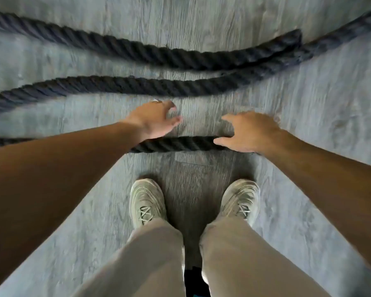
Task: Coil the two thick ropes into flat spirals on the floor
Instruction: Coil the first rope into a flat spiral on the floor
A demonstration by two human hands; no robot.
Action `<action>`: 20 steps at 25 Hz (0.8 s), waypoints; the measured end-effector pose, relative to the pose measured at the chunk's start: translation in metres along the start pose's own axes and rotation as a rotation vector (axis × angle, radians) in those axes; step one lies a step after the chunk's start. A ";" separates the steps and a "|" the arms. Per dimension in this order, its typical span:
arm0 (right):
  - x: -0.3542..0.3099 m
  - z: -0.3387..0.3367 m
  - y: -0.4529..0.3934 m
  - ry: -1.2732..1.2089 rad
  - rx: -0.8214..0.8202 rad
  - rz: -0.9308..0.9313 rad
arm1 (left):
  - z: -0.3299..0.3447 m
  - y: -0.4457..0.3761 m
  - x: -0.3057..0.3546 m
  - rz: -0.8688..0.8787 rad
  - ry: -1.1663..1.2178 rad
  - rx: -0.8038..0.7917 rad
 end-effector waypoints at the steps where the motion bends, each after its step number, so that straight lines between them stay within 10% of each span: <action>1: 0.003 0.009 -0.012 0.044 -0.017 -0.039 | 0.007 -0.010 0.002 0.042 -0.019 0.001; 11: 0.010 0.043 -0.048 0.488 -0.081 -0.268 | 0.038 -0.068 0.024 0.203 -0.098 -0.060; 20: 0.004 0.058 -0.028 0.064 0.245 0.231 | 0.076 -0.019 0.022 0.316 -0.164 0.108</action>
Point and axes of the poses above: each hand's wrist, its own y-axis away from the middle knuckle, its own z-axis out of the palm, x = y × z, the point moved 4 cm from there along -y, towards the middle knuckle, and after that the axes turned 4 degrees about y, right-handed, at the moved point
